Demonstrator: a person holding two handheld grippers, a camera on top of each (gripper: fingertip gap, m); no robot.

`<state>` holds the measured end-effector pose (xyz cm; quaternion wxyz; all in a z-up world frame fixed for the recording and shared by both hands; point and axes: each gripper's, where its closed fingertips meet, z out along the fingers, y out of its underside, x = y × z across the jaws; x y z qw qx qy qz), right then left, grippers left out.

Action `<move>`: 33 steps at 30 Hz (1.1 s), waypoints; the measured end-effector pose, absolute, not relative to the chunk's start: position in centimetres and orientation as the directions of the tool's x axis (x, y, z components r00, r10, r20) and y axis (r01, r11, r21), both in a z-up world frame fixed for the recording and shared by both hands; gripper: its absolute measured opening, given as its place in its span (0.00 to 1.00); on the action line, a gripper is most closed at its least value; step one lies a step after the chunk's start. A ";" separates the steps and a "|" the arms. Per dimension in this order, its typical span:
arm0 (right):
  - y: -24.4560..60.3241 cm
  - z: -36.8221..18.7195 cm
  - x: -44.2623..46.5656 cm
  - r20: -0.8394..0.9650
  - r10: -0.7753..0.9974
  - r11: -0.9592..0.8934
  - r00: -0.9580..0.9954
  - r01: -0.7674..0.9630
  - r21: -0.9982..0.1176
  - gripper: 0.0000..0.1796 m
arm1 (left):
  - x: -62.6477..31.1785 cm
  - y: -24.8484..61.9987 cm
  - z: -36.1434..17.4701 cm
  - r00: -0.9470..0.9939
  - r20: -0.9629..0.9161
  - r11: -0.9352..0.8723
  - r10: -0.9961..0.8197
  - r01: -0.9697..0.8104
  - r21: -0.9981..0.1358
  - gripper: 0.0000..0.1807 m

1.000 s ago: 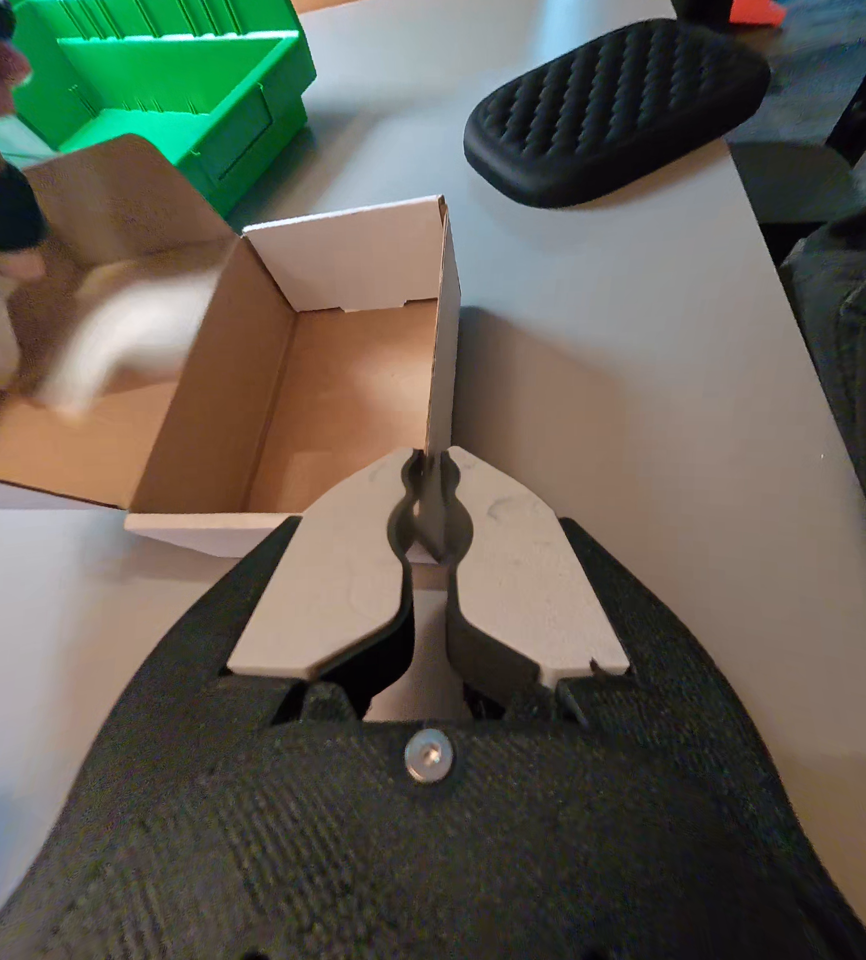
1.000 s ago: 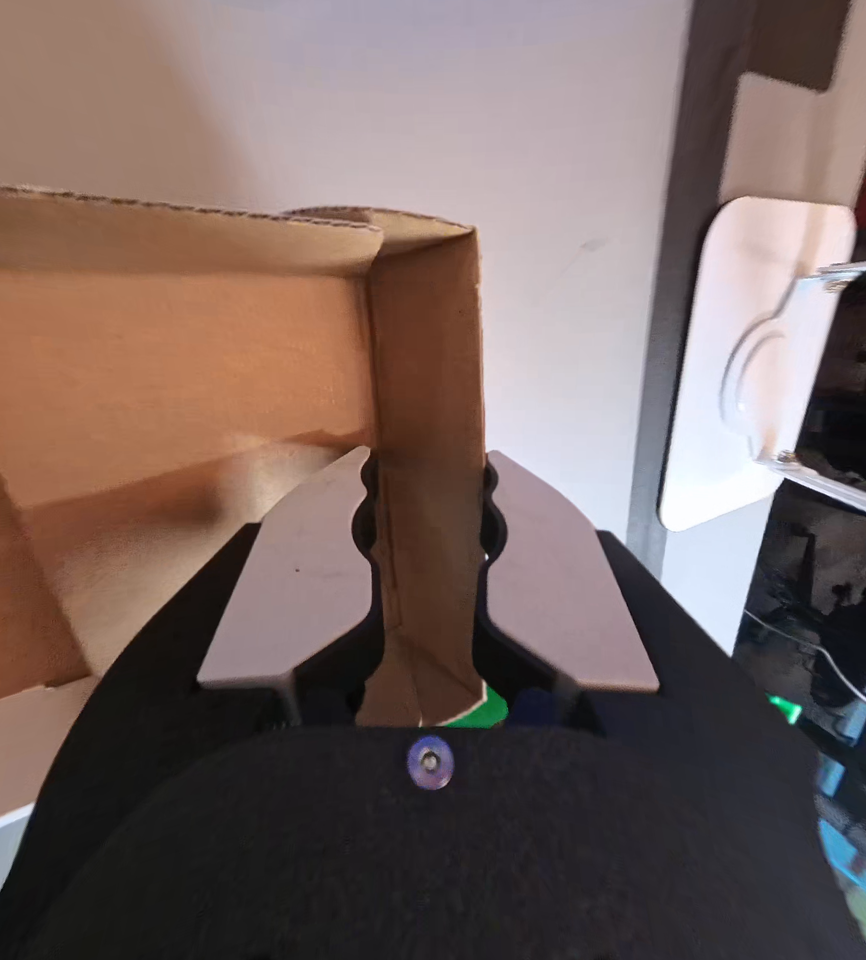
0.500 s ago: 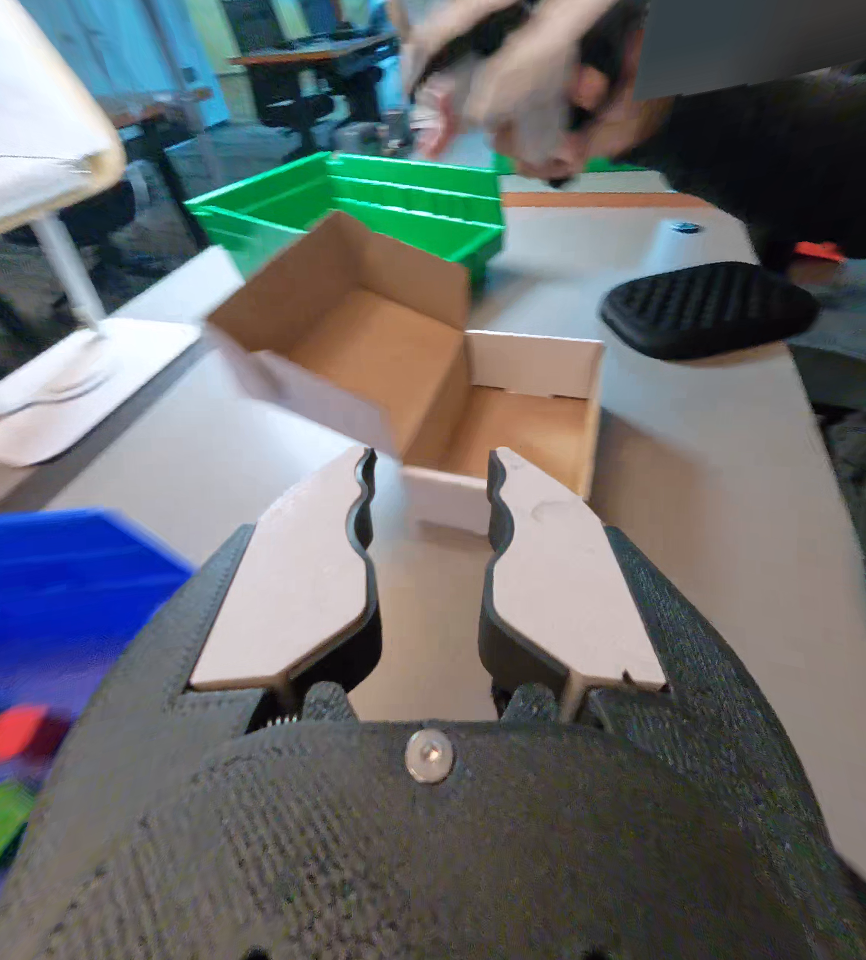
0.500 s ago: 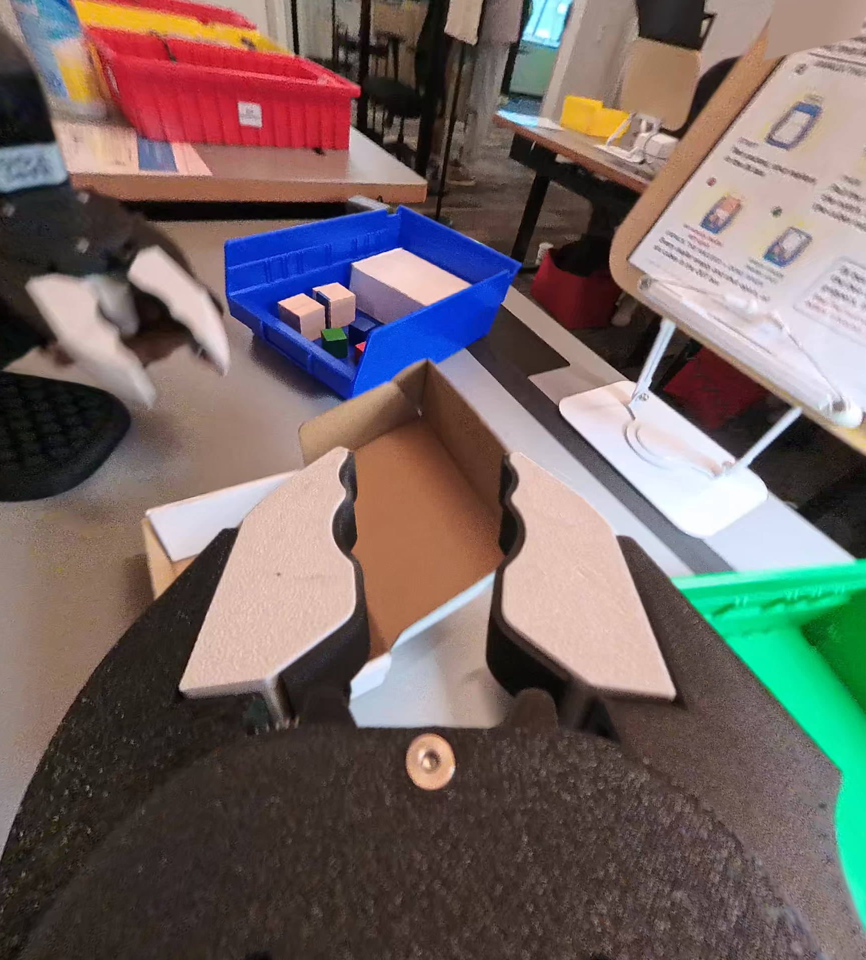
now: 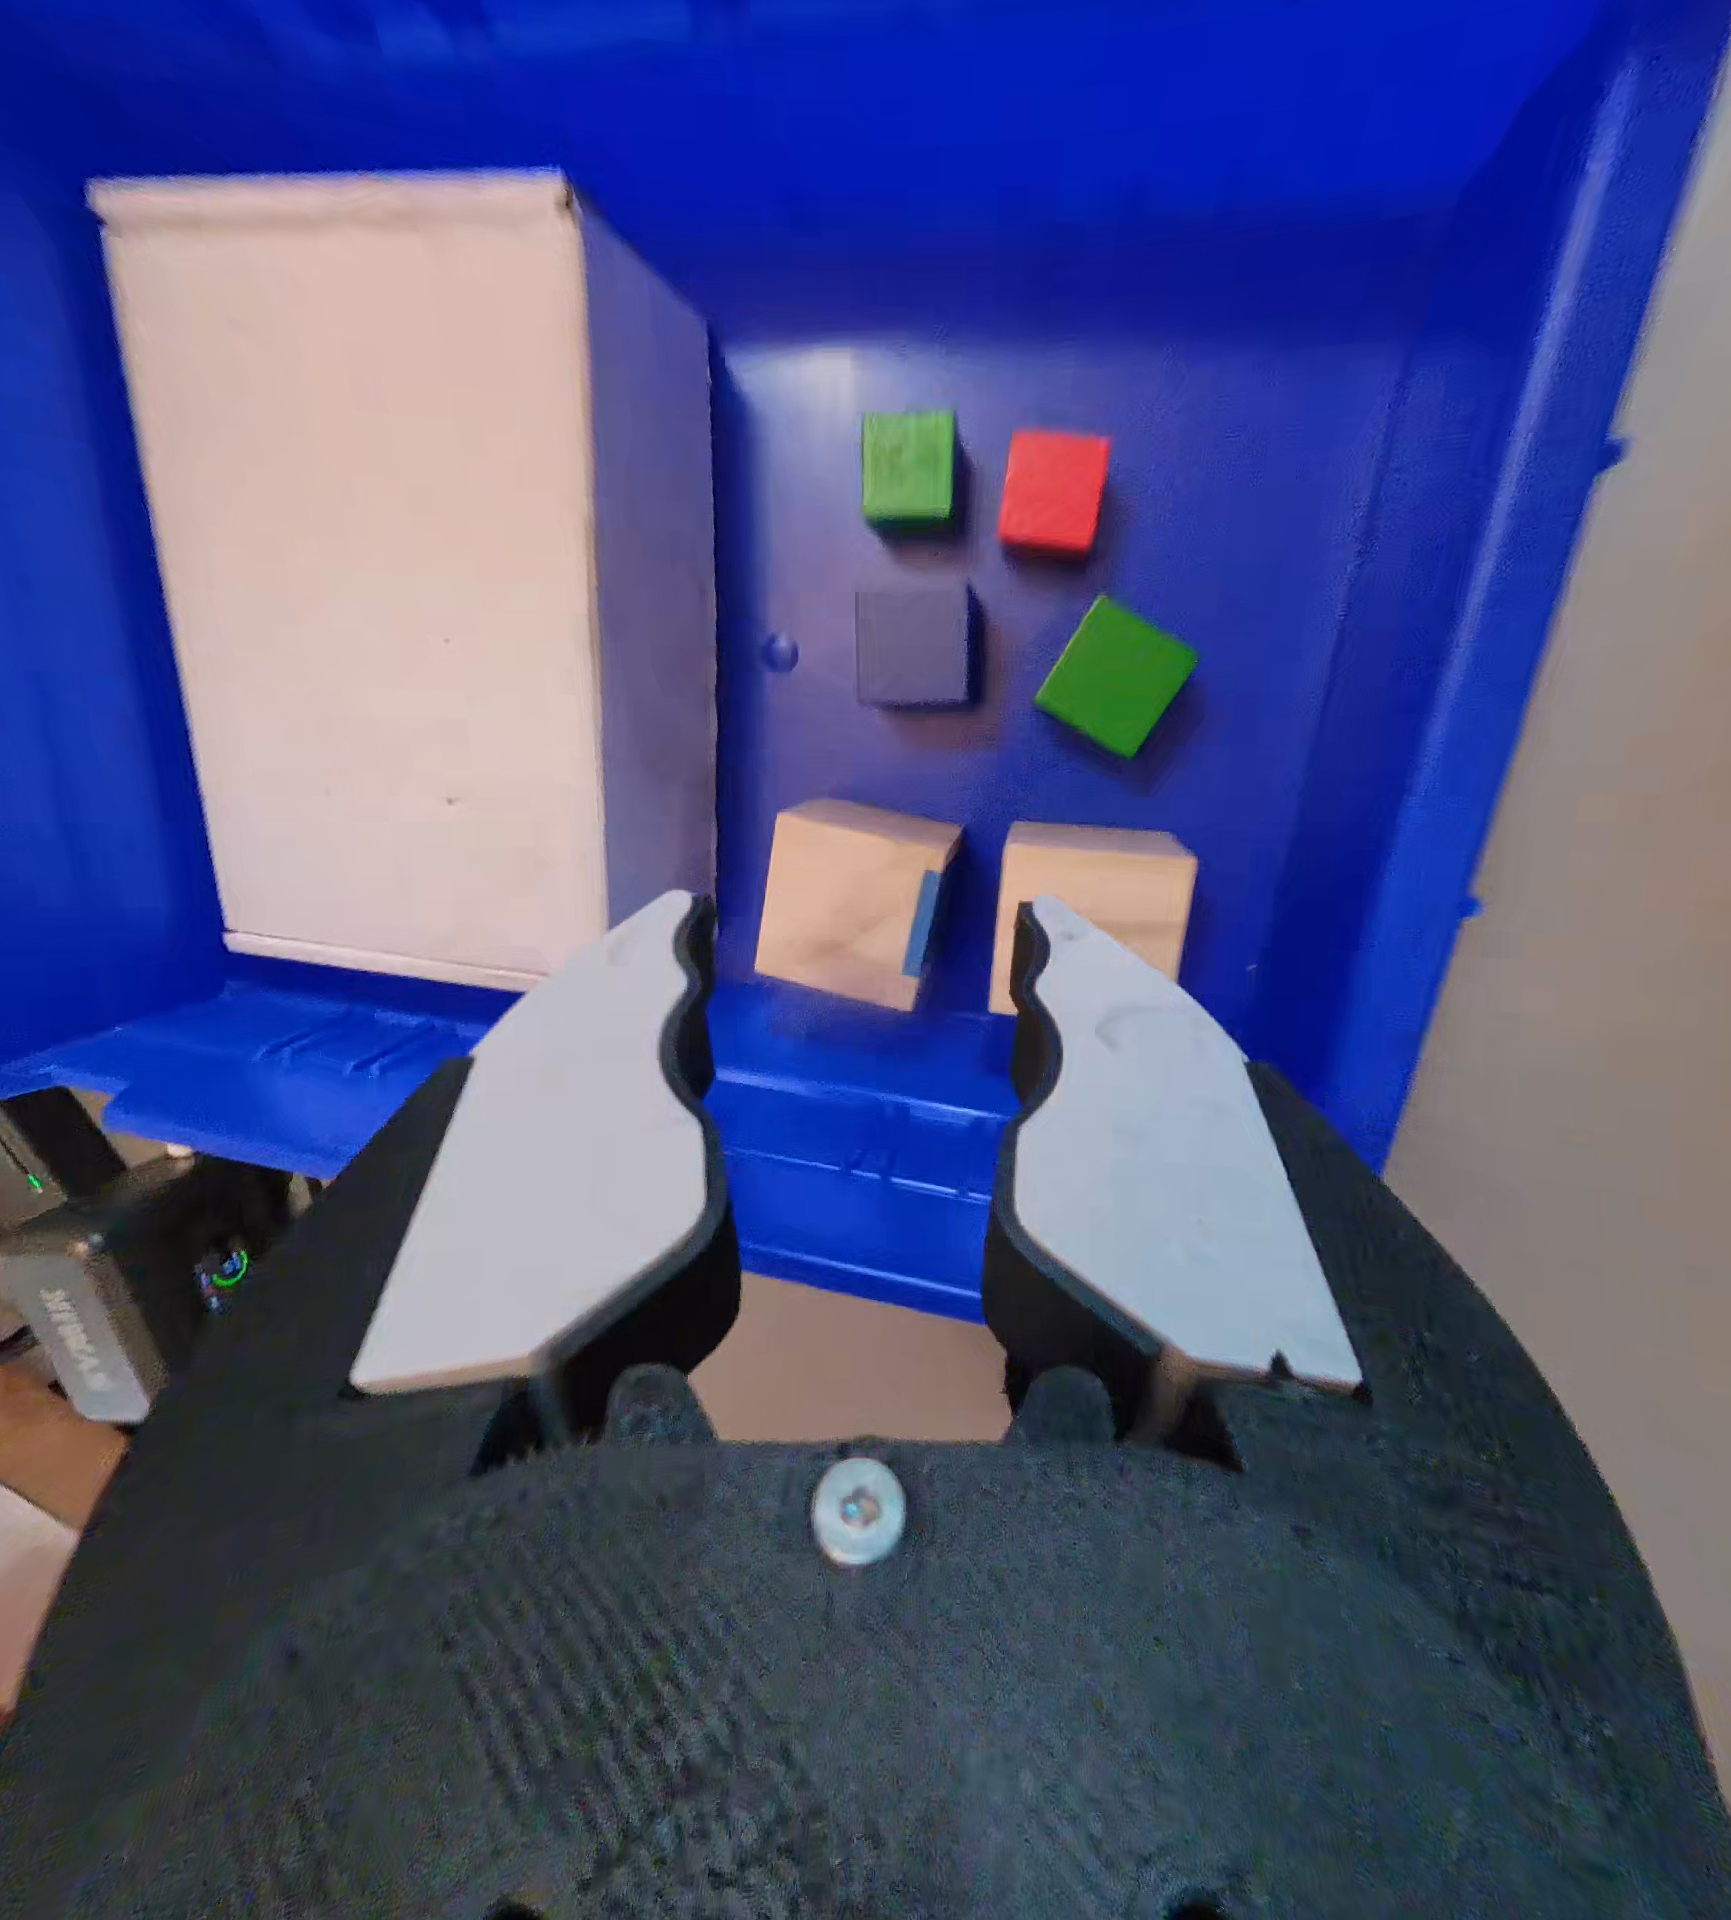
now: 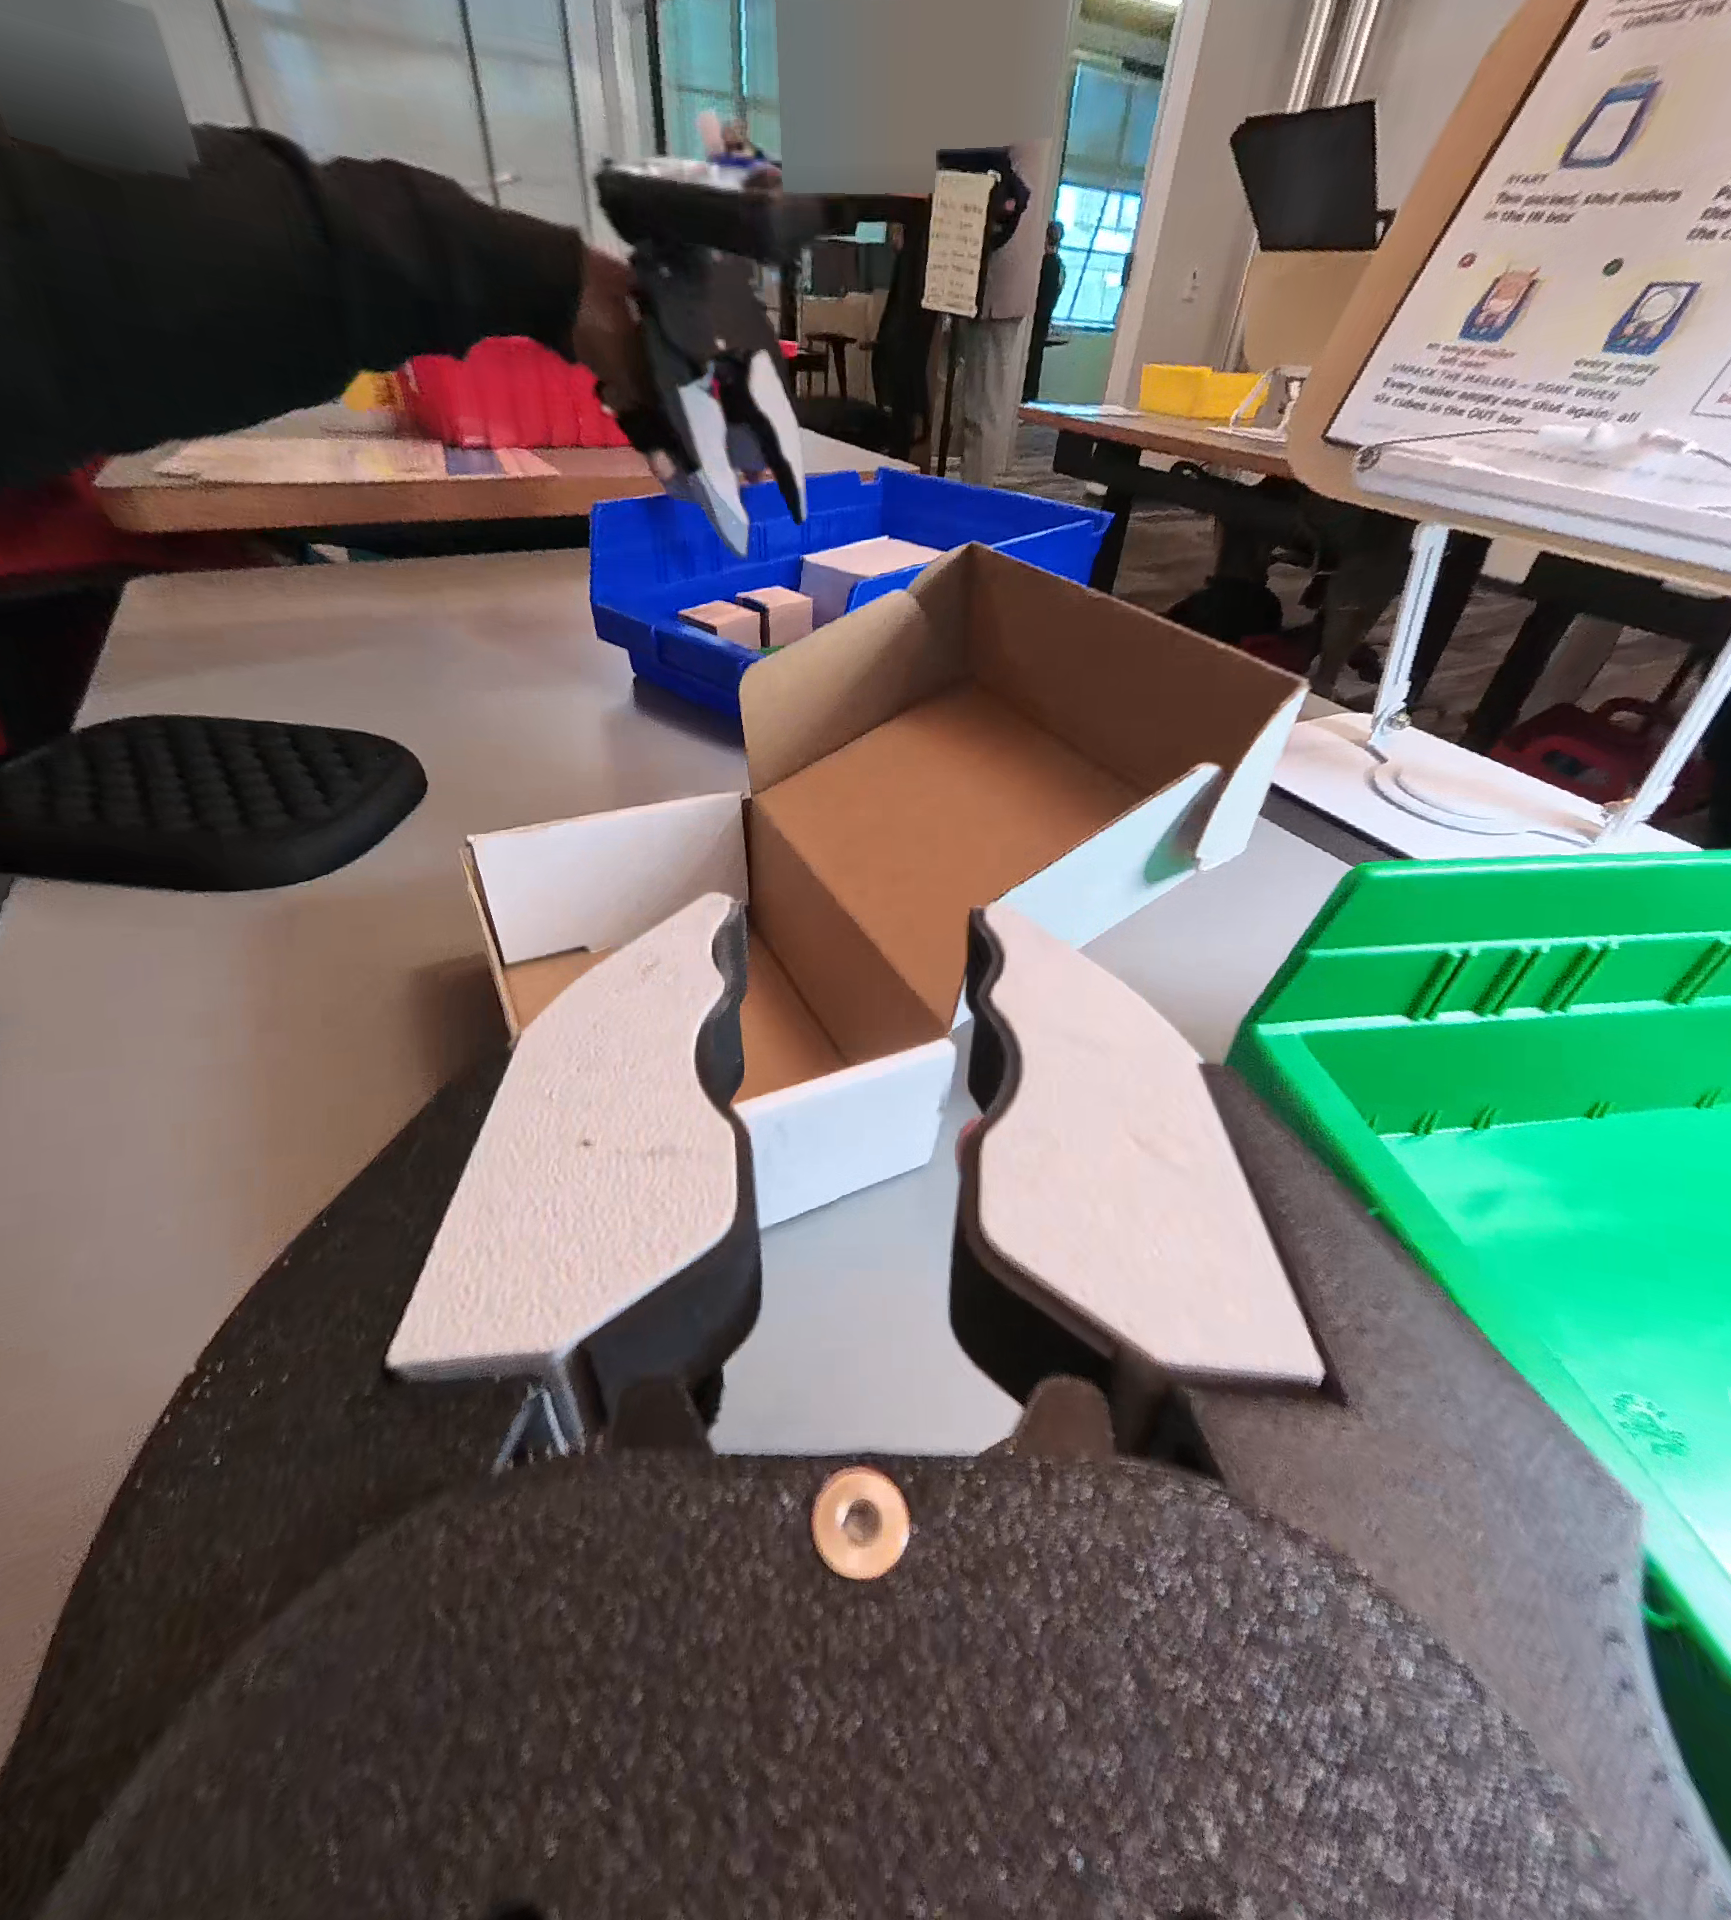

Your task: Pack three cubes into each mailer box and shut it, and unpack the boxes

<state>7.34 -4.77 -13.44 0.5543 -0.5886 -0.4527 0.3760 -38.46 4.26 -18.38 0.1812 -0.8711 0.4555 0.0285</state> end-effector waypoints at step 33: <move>-6.2 -16.2 6.9 0.079 0.965 0.017 0.250 0.240 -0.971 0.17 | -23.0 -0.7 -10.7 0.311 -0.190 -0.328 -0.931 -0.942 0.065 0.24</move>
